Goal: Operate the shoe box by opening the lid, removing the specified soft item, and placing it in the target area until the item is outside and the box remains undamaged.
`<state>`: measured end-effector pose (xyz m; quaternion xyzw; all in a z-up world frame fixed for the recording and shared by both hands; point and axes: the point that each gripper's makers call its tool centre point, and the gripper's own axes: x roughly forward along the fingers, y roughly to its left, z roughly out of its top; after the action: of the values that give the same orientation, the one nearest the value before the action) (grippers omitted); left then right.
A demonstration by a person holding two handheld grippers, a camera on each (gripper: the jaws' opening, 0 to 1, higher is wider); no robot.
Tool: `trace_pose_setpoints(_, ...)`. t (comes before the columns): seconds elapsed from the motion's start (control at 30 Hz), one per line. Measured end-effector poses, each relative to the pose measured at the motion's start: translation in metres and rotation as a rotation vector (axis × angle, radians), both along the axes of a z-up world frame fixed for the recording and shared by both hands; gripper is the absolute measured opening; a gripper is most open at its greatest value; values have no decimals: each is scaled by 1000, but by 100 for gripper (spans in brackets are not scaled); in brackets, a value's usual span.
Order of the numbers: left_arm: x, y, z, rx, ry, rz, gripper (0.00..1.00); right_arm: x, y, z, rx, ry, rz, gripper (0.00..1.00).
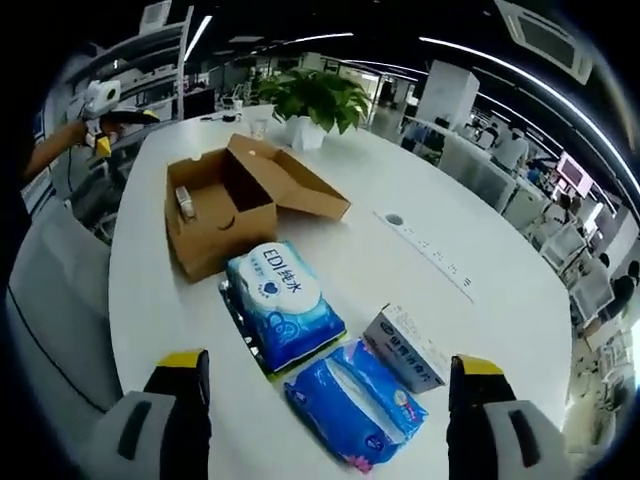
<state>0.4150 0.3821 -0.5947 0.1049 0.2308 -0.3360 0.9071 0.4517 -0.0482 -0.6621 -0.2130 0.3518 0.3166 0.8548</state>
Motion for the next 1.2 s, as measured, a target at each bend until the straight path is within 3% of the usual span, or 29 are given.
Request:
trace_pose_setpoints(0.43,16,5,-3,26,0,-39,92,-11,20,18,73,-65,-35,100)
trace_pose_setpoints(1.2,46,1,-12,97,28,-96,91,-44,40,30,163,-148,-101,99)
